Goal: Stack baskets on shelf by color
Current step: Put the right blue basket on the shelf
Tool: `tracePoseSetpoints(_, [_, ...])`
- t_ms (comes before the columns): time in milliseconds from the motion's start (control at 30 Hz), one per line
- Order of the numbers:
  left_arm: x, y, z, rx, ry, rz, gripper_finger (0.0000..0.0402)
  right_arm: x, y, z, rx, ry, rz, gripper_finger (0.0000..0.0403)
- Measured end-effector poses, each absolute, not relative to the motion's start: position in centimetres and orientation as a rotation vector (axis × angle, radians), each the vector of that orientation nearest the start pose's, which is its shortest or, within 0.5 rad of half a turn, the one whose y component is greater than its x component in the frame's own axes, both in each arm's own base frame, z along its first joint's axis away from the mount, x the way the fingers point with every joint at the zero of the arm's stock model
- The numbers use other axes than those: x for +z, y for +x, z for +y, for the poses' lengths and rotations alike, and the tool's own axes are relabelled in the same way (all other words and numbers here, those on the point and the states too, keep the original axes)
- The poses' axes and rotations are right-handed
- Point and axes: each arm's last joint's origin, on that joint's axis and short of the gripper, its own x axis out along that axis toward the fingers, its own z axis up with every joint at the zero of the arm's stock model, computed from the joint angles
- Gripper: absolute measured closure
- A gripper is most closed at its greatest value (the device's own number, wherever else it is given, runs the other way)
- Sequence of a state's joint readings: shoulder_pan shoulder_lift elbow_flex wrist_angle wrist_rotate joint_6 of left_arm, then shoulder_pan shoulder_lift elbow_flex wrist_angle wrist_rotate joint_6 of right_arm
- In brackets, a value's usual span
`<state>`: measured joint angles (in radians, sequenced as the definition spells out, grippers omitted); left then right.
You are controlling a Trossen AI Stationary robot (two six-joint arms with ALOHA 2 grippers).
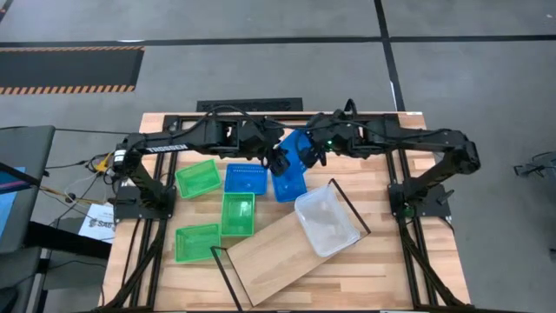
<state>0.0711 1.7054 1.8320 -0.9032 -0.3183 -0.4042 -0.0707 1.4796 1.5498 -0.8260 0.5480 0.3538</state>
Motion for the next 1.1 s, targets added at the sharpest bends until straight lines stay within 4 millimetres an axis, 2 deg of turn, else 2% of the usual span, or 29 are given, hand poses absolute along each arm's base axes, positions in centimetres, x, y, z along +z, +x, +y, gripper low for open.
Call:
tracePoseSetpoints(167, [38.8, 35.6, 3.5, 0.547, -0.270, 0.690, 0.0249, 38.0, 30.2, -3.3, -0.700, 0.141, 0.635, 0.0387])
tracePoseSetpoints(433, [38.3, 35.3, 3.4, 0.536, -0.270, 0.756, 0.0388, 37.9, 30.2, -3.0, -0.693, 0.140, 0.639, 0.0381])
tracePoseSetpoints(600, [38.3, 35.2, 3.4, 0.551, -0.300, 0.755, 0.0399, 38.0, 30.3, -2.9, -0.678, 0.123, 0.641, 0.0370])
tracePoseSetpoints(767, [38.1, 35.0, 3.1, 0.565, -0.341, 0.773, 0.0401, 38.9, 29.4, -2.6, -0.659, 0.128, 0.611, 0.0309])
tracePoseSetpoints(933, [38.0, 34.7, 2.0, 0.617, -0.439, 0.772, 0.0401, 40.9, 27.1, -2.3, -0.636, 0.154, 0.542, 0.0240])
tracePoseSetpoints(1100, [37.9, 33.2, -1.0, 0.719, -0.570, 0.796, 0.0401, 43.7, 22.8, -1.8, -0.647, 0.231, 0.421, 0.0203])
